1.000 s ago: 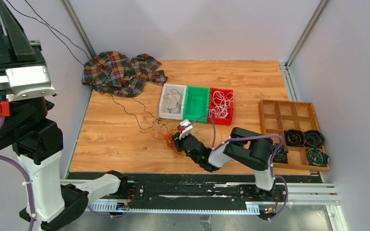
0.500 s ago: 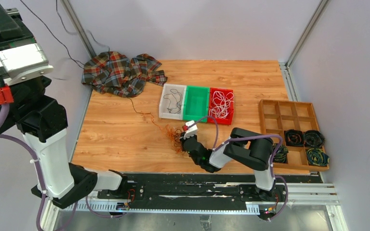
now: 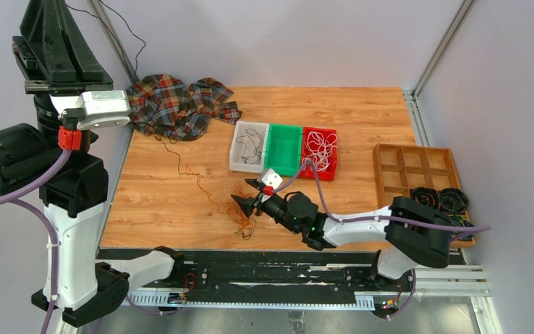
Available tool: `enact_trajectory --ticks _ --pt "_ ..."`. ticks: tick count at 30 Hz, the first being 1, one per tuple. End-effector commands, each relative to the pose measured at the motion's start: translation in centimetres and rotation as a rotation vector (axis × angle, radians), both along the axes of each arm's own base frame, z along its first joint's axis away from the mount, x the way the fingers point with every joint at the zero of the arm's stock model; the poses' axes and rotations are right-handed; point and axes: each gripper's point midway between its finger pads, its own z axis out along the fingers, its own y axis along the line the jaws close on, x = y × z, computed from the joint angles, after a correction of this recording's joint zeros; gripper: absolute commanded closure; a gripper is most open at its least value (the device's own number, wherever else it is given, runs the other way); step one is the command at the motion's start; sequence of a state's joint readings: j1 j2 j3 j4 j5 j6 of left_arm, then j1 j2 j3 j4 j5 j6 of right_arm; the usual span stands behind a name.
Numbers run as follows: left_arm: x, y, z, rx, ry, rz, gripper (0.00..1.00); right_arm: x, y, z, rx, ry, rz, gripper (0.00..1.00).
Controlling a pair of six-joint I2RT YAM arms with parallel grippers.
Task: Untangle the cables
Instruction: Untie the cable.
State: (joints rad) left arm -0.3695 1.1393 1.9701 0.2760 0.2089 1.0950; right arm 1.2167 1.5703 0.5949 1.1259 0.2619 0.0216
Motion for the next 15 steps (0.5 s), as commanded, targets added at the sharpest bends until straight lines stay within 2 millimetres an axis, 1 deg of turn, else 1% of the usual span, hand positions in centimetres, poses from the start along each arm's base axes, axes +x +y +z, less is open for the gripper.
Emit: enact_trajectory --ticks 1,3,4,7,8,9,12,14,15 --pt "-0.6 -0.2 -0.5 0.016 0.005 -0.022 1.0 -3.7 2.8 3.4 -0.054 -0.123 0.26 0.38" --pt "-0.5 -0.3 -0.8 0.021 0.013 -0.025 1.0 -4.5 4.0 4.8 -0.041 -0.128 0.325 0.35" --pt "-0.4 -0.4 -0.9 0.021 0.016 -0.027 1.0 -4.8 4.6 5.0 -0.047 -0.122 0.349 0.33" --pt "-0.4 -0.3 -1.1 0.022 0.022 -0.029 1.0 -4.8 6.8 6.3 -0.032 -0.133 0.399 0.31" --pt "-0.4 -0.3 -1.1 0.023 0.024 -0.03 1.0 -4.6 7.7 6.3 -0.035 -0.133 0.406 0.31" --pt "-0.5 -0.3 -1.1 0.022 0.024 -0.03 1.0 -4.2 8.7 7.1 -0.029 -0.138 0.408 0.31" --pt "-0.6 -0.3 -1.1 0.02 0.026 -0.031 0.99 -3.0 11.1 7.1 -0.036 -0.129 0.416 0.31" --pt "-0.7 -0.2 -1.0 0.018 0.024 -0.031 1.0 -1.8 12.3 6.5 -0.028 -0.077 0.416 0.31" --pt "-0.8 -0.2 -1.0 0.017 0.022 -0.032 0.99 -1.3 12.8 5.8 -0.023 -0.048 0.418 0.31"
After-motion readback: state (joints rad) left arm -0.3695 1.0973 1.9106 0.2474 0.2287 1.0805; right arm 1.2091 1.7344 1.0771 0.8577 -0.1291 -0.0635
